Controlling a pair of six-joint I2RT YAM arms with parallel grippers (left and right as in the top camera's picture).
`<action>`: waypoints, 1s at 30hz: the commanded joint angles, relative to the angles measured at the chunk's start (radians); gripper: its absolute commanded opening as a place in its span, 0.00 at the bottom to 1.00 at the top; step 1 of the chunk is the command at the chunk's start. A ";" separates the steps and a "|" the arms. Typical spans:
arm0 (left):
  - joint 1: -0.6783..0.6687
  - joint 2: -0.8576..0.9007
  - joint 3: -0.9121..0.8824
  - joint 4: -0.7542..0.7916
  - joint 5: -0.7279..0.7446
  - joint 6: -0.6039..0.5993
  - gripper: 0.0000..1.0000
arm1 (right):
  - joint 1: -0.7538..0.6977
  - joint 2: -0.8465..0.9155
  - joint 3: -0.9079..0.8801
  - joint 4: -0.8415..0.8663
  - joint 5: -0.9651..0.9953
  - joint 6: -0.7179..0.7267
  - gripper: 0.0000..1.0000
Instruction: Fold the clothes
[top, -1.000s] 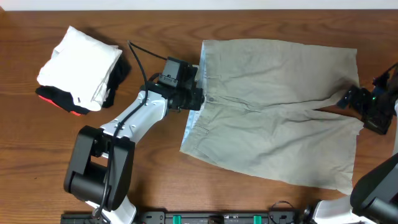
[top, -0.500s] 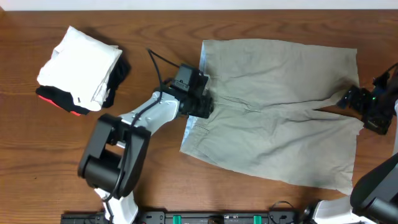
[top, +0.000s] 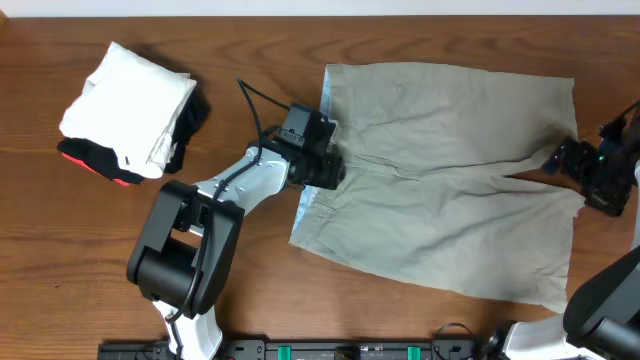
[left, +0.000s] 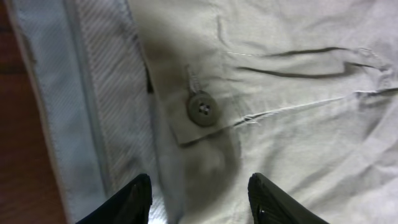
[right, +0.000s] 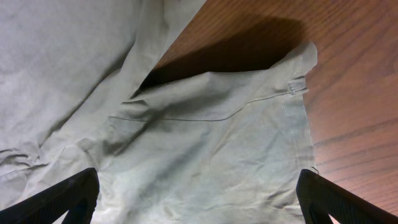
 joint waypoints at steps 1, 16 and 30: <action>-0.004 0.013 0.002 0.004 0.045 -0.007 0.47 | -0.005 -0.002 0.016 0.000 -0.008 -0.011 0.99; -0.006 0.013 0.002 0.003 0.044 -0.007 0.40 | -0.005 -0.002 0.016 -0.001 -0.008 -0.011 0.99; -0.027 0.013 0.002 0.005 0.029 -0.013 0.15 | -0.005 -0.002 0.016 -0.001 -0.008 -0.011 0.99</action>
